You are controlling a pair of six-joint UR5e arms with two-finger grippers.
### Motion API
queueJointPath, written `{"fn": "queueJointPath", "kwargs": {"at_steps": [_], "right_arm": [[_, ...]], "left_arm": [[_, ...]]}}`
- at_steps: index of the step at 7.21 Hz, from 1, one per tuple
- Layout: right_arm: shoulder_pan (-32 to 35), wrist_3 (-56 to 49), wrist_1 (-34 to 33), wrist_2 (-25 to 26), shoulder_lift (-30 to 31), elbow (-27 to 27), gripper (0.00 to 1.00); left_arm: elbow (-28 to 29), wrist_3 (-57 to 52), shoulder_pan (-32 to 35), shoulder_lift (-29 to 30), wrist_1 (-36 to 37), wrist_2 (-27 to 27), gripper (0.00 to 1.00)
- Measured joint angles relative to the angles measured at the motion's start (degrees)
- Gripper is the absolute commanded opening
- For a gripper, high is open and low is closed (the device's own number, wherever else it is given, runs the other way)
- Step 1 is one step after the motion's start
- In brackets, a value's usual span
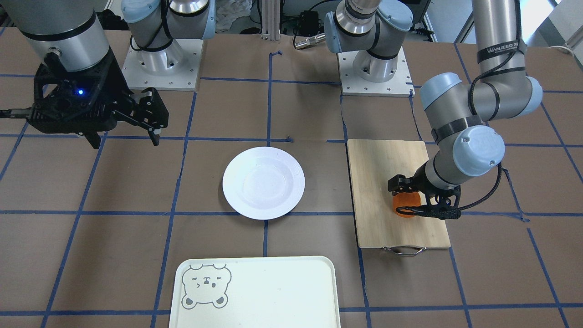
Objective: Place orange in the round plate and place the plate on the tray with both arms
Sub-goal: 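Lower the left gripper onto the orange on the cutting board and grasp it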
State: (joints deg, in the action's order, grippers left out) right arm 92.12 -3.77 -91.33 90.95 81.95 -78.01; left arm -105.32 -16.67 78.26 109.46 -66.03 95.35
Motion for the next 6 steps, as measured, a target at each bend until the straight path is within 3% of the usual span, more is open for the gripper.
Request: {"fn": "queueJointPath", "kwargs": {"at_steps": [1,3,6], "right_arm": [[-0.1,0.0,0.0,0.2,0.0,0.0,1.0],[-0.4,0.0,0.0,0.6,0.0,0.0,1.0],[-0.7,0.0,0.1,0.7,0.0,0.0,1.0]], "left_arm": [[-0.1,-0.1,0.0,1.3,0.4,0.0,0.59],[0.6,-1.9,0.0,2.5,0.6,0.0,0.0],[4.2,2.5,1.4,2.0,-3.0,-3.0,0.0]]}}
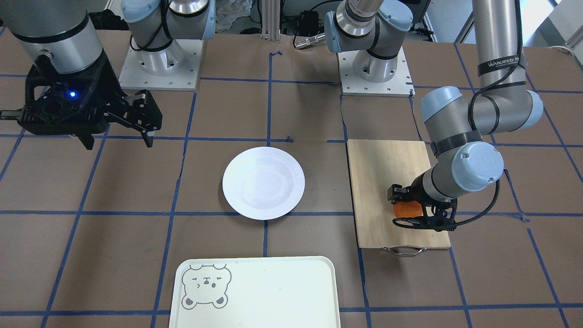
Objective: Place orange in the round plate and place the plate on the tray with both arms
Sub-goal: 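Lower the left gripper onto the orange on the cutting board and grasp it, then carry the orange with the left gripper and release it onto the white plate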
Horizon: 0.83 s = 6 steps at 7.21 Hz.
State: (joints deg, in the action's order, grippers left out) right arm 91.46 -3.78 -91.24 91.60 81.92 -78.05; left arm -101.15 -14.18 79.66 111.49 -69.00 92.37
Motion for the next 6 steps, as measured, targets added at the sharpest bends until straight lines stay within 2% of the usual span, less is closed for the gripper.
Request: {"fn": "queueJointPath", "kwargs": {"at_steps": [1,3,4,6], "right_arm": [[0.0,0.0,0.0,0.0,0.0,0.0,1.0],[0.1,0.0,0.0,0.0,0.0,-0.3,1.0],[0.1,0.0,-0.1,-0.1,0.0,-0.8,1.0],[0.1,-0.3,-0.1,0.0,0.1,-1.3,1.0]], "left_arm": [[1.4,4.8,2.0,-0.9,-2.3,-3.2,0.0],[4.0,19.8,10.6,-1.4,-5.0,-10.1,0.0],[4.2,30.4,16.5,-0.6,-3.5,-13.6,0.0],[3.3,48.5,27.1,1.8,4.1,-19.3,0.0]]}}
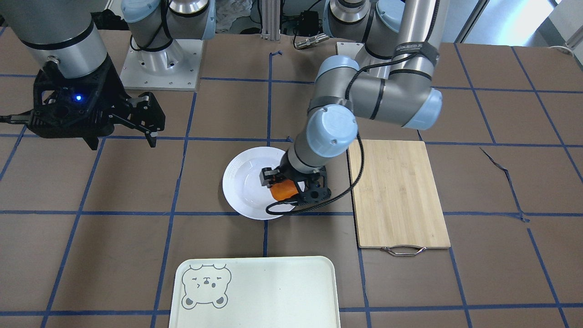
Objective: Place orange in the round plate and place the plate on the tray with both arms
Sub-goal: 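Carry the orange with the left gripper and release it onto the white plate, then raise the left gripper away while the right gripper reaches toward the plate rim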
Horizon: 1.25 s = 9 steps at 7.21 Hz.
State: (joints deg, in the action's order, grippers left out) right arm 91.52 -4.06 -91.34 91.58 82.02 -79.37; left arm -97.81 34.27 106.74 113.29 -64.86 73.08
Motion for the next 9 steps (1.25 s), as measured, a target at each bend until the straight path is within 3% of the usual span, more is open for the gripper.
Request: {"fn": "queueJointPath", "kwargs": {"at_steps": [1,2,4,6,9], "right_arm": [[0.0,-0.1,0.0,0.1,0.0,0.0,1.0],[0.0,-0.1,0.0,0.1,0.0,-0.1,1.0],[0.0,0.0,0.1,0.0,0.0,-0.2,1.0],[0.0,0.0,-0.1,-0.2,-0.1,-0.3,1.0],[-0.3,0.3,-1.2,-2.4,-0.7,-4.0,1.0]], "left_arm": [[-1.3,3.4,3.0,1.2,3.1,-1.3,0.37],[-3.4,4.5,4.2,1.8,4.7,-1.5,0.99],[-4.8,3.6,4.6,1.5,5.7,2.6,1.0],[-1.7,2.2,2.6,-1.7,3.5,5.1,1.0],[11.0,-5.0,-4.7,-9.2,-15.7,5.7,1.0]]}}
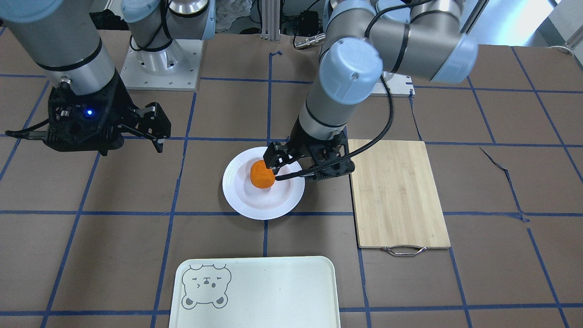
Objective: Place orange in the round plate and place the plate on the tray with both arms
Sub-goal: 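Raise the left gripper away while the right gripper reaches toward the plate rim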
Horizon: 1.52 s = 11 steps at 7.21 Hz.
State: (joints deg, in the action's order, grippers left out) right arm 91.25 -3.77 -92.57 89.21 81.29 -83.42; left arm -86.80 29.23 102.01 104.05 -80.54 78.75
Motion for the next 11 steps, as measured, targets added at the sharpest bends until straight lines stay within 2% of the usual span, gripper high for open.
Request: {"fn": "queueJointPath", "kwargs": {"at_steps": [2,3,5,7,9,11], "right_arm": [[-0.6,0.3,-6.0,-7.0,-0.2,-8.0,1.0],[-0.7,0.3,-11.6,-10.5,0.0,-13.7,1.0],[-0.5,1.1,-29.0,-16.6,0.4,-28.5,1.0],[-0.1,6.4,-49.1,-19.8,-0.6,-41.2,1.0],[0.9,11.4,-58.7,-24.1,-4.2,-45.2,1.0],[2.5,17.1,-65.7,-26.2,-8.4,-45.8,1.0]], "left_arm": [[6.2,-3.6,-2.0,-4.6,-11.1,0.1,1.0],[6.3,-4.3,-2.2,-6.8,-13.6,1.5,1.0],[4.3,-9.2,-2.8,-10.0,-17.1,6.7,1.0],[3.5,-19.2,-6.4,-12.4,-16.2,9.1,1.0],[3.4,-28.1,-11.8,-13.6,-14.4,9.7,1.0],[3.0,-30.7,-13.1,-14.2,-13.9,9.8,1.0]]}}
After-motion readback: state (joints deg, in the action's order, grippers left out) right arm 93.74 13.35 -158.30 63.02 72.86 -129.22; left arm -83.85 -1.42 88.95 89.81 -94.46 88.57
